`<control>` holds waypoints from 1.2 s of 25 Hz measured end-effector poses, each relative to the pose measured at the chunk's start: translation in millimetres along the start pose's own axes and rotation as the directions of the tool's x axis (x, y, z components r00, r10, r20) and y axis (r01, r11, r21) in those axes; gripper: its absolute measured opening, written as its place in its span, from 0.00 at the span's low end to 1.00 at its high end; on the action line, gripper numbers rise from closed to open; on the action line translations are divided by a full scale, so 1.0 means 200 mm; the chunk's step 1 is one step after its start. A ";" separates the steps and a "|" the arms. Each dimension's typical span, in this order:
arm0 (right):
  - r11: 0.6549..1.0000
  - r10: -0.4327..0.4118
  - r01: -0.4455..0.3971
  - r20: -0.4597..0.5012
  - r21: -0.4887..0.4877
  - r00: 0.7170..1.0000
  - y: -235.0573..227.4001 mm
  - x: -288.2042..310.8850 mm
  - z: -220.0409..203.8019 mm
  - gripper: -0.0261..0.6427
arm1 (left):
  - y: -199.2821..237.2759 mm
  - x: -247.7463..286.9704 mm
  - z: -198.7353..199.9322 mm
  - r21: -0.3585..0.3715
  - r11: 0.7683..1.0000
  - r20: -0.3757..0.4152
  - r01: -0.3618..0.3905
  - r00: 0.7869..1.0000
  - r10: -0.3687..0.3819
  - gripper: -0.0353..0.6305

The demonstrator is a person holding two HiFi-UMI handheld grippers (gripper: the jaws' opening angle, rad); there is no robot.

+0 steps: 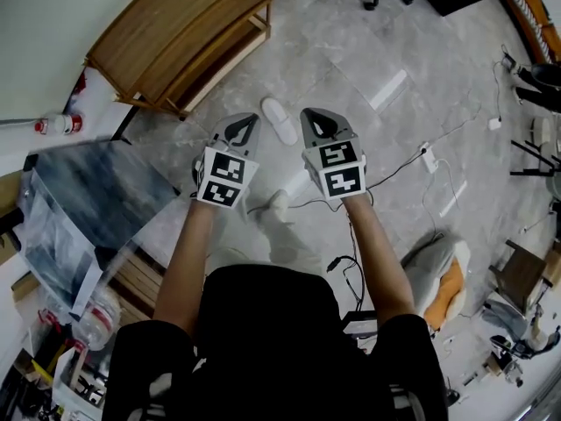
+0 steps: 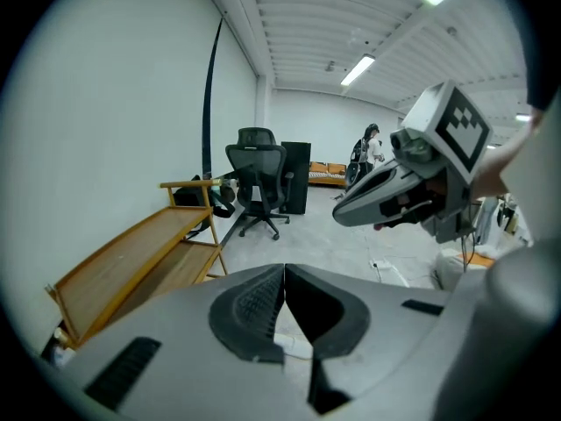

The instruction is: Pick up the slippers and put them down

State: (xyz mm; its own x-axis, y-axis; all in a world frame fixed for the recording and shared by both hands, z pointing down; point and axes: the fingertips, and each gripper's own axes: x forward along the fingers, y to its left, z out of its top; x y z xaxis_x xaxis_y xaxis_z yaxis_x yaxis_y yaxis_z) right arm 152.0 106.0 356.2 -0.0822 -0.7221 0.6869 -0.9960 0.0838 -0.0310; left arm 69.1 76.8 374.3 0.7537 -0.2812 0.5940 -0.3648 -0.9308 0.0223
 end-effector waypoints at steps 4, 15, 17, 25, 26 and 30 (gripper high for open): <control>0.999 -0.008 0.011 0.057 -0.039 0.998 0.02 -0.17 0.13 0.04 | -0.04 -0.12 0.13 -0.015 1.000 0.040 -0.025 0.999 0.026 0.06; 0.994 0.038 -0.010 0.260 -0.109 0.965 0.08 -0.65 0.37 0.04 | -0.31 -0.47 0.58 0.063 0.994 0.206 -0.093 0.975 0.079 0.06; 0.993 0.052 -0.018 0.286 -0.119 0.957 0.10 -0.72 0.37 0.04 | -0.38 -0.52 0.62 0.067 0.993 0.227 -0.102 0.970 0.084 0.06; 0.991 0.075 -0.030 0.356 -0.131 0.931 0.19 -0.94 0.36 0.04 | -0.57 -0.72 0.68 0.092 0.987 0.286 -0.133 0.953 0.102 0.06; 0.991 0.077 -0.030 0.363 -0.131 0.928 0.20 -0.97 0.36 0.04 | -0.58 -0.75 0.69 0.092 0.986 0.294 -0.140 0.950 0.107 0.06; 0.991 0.078 -0.027 0.396 -0.133 0.915 0.26 -1.06 0.39 0.04 | -0.58 -0.88 0.76 0.081 0.982 0.345 -0.172 0.929 0.135 0.06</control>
State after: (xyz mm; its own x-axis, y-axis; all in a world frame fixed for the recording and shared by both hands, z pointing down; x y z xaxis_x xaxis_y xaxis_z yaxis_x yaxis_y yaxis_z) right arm 115.1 208.9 151.8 -0.1671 -0.9260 0.3386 -0.9799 0.1940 0.0469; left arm 61.9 199.4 145.9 0.8397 -0.4670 0.2770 -0.4439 -0.8842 -0.1453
